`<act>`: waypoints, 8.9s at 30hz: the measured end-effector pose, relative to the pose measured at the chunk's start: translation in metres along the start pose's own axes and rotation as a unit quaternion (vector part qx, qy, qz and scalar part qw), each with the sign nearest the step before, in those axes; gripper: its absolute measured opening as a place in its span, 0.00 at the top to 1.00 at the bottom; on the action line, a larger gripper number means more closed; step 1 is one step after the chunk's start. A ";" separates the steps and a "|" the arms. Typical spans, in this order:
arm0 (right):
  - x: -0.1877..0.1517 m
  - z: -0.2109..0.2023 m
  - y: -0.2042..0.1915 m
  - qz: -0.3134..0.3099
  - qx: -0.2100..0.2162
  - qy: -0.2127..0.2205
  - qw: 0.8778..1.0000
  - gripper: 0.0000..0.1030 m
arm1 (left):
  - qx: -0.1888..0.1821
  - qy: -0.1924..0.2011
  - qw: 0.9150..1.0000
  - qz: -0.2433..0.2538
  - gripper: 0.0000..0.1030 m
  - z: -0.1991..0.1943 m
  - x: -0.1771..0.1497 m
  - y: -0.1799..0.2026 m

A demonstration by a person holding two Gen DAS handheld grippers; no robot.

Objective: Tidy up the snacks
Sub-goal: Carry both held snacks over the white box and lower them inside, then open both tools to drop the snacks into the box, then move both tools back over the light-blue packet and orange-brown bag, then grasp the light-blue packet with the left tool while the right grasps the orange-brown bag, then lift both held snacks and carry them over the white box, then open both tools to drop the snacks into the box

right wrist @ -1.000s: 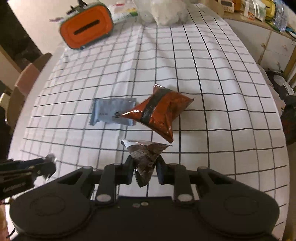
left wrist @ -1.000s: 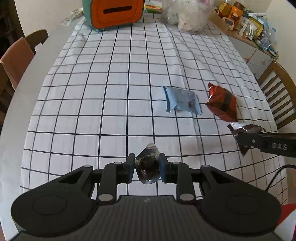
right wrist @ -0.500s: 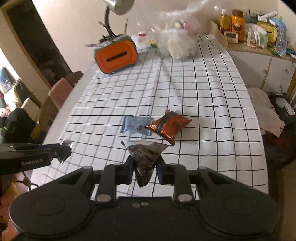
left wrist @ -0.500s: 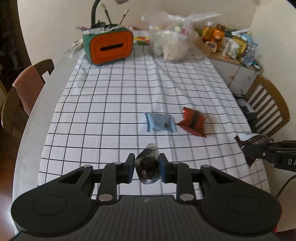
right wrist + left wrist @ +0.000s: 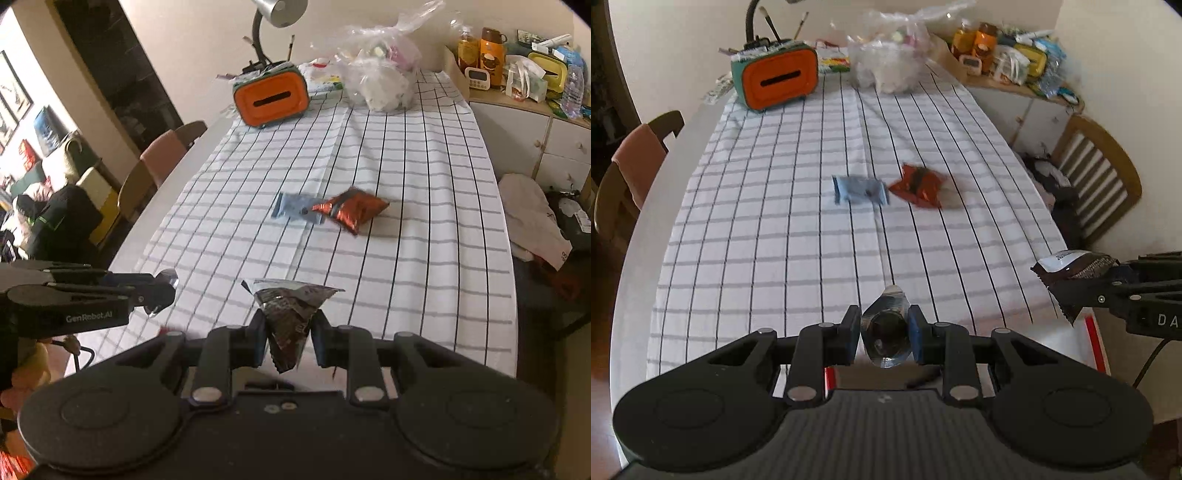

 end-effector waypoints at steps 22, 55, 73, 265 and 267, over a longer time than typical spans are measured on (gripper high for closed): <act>-0.117 0.056 -0.007 -0.067 -0.038 -0.096 0.992 0.77 | 0.046 -0.100 0.994 0.025 0.74 0.058 -0.081 0.046; -0.127 0.057 -0.014 -0.047 -0.009 -0.095 0.994 0.76 | 0.058 -0.112 0.991 0.040 0.47 0.071 -0.085 0.053; -0.112 -0.001 -0.018 -0.038 0.031 -0.029 0.998 0.71 | 0.027 -0.017 0.999 0.010 0.28 0.010 -0.066 0.058; -0.112 0.056 0.007 0.029 -0.038 -0.090 0.995 0.53 | 0.070 -0.125 0.989 0.027 0.53 0.067 -0.093 0.051; -0.111 0.052 0.006 0.027 -0.034 -0.087 0.995 0.51 | 0.066 -0.114 0.991 0.019 0.48 0.060 -0.092 0.052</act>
Point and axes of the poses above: each gripper's, at about its wrist camera, not at the fingertips, and z roughly the way its jaws point, y to its right, x to its top, the point moved 9 cm from there along z, roughly the way its jaws point, and after that the axes turned 8 degrees about -y, right-handed, at the moved point
